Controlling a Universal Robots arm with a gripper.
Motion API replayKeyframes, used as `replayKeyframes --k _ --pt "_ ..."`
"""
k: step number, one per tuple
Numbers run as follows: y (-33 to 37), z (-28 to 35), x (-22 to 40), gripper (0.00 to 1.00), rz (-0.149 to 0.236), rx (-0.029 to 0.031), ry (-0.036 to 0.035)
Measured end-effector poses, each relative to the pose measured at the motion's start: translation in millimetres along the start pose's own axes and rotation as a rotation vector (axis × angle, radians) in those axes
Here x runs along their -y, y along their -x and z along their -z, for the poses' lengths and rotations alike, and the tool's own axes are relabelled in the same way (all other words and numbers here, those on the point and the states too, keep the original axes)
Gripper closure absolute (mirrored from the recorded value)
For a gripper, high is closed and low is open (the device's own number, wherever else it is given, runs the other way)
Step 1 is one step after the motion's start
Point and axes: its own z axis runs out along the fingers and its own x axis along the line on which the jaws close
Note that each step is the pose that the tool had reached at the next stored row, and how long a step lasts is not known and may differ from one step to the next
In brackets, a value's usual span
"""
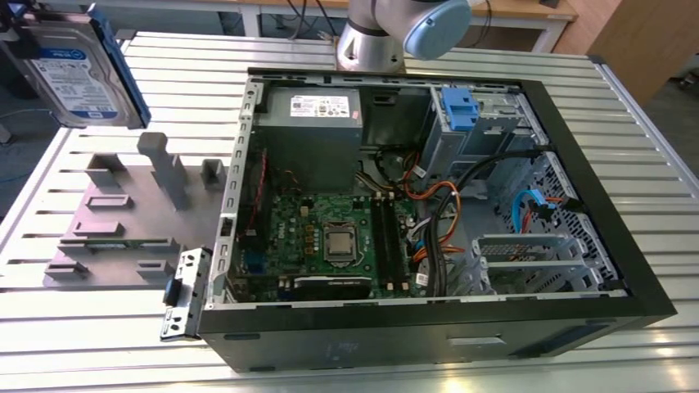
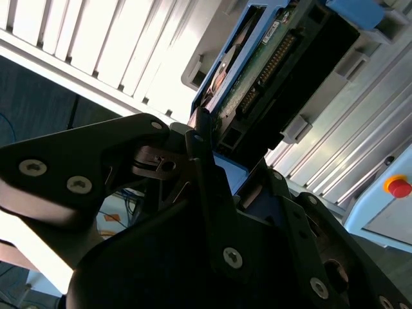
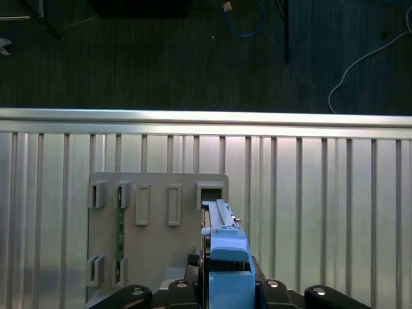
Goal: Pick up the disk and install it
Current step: 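Pick up the disk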
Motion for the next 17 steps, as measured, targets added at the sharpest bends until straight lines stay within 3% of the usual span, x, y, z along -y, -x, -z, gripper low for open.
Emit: replayKeyframes --k 17 --pt "0.1 4.1 0.0 0.63 0.0 0.0 -0.0001"
